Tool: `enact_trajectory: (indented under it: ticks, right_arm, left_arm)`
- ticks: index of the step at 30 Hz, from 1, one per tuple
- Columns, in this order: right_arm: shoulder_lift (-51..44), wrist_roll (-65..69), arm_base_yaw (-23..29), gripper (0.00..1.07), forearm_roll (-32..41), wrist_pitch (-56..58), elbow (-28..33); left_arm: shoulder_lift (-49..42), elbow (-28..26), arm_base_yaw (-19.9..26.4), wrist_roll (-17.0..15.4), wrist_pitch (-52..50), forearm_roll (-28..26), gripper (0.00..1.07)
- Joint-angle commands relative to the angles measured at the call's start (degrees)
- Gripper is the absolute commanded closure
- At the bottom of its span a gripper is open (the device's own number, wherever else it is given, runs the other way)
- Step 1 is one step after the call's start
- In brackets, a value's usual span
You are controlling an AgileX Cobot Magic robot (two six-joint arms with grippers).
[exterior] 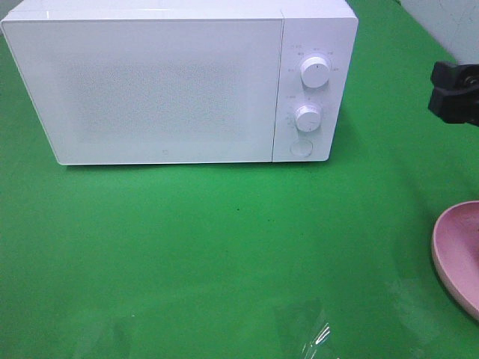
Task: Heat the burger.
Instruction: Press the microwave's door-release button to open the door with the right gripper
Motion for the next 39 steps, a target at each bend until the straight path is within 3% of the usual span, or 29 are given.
enact_trajectory:
  ticks: [1,8,10,18,25,39]
  right_arm:
    - [3.3,-5.7,6.0,0.31,7.2,-5.3,-0.1]
    - [9.2,-6.9,14.4,0.31,14.8,-13.7,-0.1]
    - [13.2,-7.9,19.7,0.31,19.4,-18.8,-0.1]
    - [20.5,-8.9,30.1,0.31,29.3,-27.7,-0.1]
    - [23.7,-8.9,33.7,0.31,32.0,-27.9,-1.5]
    - [29.6,-6.7,34.3,0.31,32.8,-24.2,-6.8]
  left_arm:
    - [-0.9,0.2,-0.1,-0.2,-0.6,-0.1,0.1]
    - [-0.9,0.2,-0.1,-0.2,-0.6,-0.1,0.1]
    - [-0.9,0.2,-0.1,-0.2,-0.6,-0.1,0.1]
    - [-0.9,0.2,-0.1,-0.2,-0.6,-0.1,0.1]
    - [-0.9,0.2,-0.1,-0.2,-0.6,-0.1,0.1]
    - [-0.9,0.2,-0.1,-0.2,-0.6,0.0,0.1]
